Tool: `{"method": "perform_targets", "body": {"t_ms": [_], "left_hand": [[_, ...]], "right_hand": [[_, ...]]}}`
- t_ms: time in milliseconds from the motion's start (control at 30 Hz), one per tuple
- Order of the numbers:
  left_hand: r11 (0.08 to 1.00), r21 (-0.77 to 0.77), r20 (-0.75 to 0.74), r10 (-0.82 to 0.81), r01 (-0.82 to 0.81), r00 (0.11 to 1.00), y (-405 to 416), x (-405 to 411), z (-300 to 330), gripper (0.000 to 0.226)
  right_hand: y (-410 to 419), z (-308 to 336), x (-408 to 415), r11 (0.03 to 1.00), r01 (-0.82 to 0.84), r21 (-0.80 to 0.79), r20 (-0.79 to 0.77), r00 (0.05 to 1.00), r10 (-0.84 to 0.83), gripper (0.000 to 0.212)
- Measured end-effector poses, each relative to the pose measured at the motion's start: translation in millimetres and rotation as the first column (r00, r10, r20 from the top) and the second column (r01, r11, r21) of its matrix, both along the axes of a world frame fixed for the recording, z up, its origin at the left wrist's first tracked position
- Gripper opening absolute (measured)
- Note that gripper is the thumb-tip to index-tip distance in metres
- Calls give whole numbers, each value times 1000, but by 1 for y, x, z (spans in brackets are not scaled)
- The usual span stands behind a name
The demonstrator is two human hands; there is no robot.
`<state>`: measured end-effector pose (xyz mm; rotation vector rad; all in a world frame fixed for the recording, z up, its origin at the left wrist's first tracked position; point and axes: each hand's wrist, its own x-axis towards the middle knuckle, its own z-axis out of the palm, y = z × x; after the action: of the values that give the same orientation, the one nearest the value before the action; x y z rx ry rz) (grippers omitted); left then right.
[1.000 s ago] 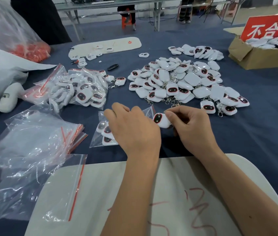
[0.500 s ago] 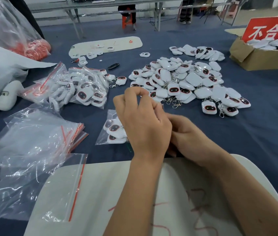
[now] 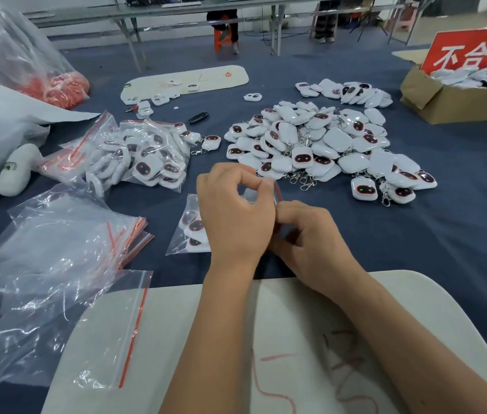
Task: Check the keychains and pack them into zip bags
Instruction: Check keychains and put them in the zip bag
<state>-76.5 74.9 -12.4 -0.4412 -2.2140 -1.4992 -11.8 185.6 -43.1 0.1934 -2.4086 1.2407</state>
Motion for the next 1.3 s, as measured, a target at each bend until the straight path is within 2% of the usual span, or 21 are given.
{"method": "perform_targets", "body": {"t_ms": [33,100,167,267,333,367,433,500,600,700,733,800,933,1000,1067,1100,1167,1267,1300], "left_hand": [[1000,8,26,-22,22,999,0,-1,0,23],[999,39,67,-29,26,997,-2,-1,0,24],[998,70,92,-11,4,996,-5,-3,1,32],[999,42,129,-30,25,991,-12,-8,0,36],[995,27,204,-103,99,974,-14,-9,-2,31],[987,40,264,-160,155,951,-15,-8,-2,31],[945,117,387,-326,305,862,-14,-3,-1,30],[868,190,430,-493,458,756,-11,1,-1,35],[785,245,407,-616,569,675,-7,5,1,44],[768,199,394,-631,609,668,-10,4,3,27],[779,193,402,-617,596,676,-10,4,2,27],[822,238,428,-567,517,704,-7,5,0,34],[839,461,545,-524,288,655,-2,7,4,18],[834,494,547,-516,244,659,0,6,2,16],[829,491,529,-529,269,663,-3,5,0,17],[803,509,532,-577,311,620,-6,4,-1,22],[710,548,525,-704,443,478,-13,3,-2,35],[630,519,505,-771,577,388,-19,0,-3,33],[588,536,498,-800,606,336,-21,0,-4,27]], "right_hand": [[0,-2,-1,998,36,-51,5,999,-36,22],[4,0,-3,937,59,-345,53,998,-44,22],[10,5,-2,772,61,-633,84,996,-11,16],[19,15,0,460,-47,-887,-15,997,74,22],[24,22,1,263,-151,-953,-123,985,120,20],[26,24,3,200,-178,-964,-153,979,132,16],[32,25,5,123,-177,-977,-159,977,138,8],[36,22,6,83,-158,-984,-147,981,130,19],[38,22,4,102,-134,-986,-122,986,115,24],[41,24,4,195,-96,-976,-84,994,72,27],[43,25,3,214,-84,-973,-72,995,67,30],[44,27,2,266,-20,-964,-1,997,71,37],[38,23,1,445,99,-890,191,967,166,64],[32,20,3,555,55,-830,217,949,230,52],[29,16,3,644,41,-764,208,960,186,32],[29,14,3,670,75,-739,221,966,136,29],[31,12,2,689,164,-706,258,966,34,31],[36,11,2,697,170,-697,242,970,5,21],[37,12,2,687,168,-707,236,972,5,27]]}}
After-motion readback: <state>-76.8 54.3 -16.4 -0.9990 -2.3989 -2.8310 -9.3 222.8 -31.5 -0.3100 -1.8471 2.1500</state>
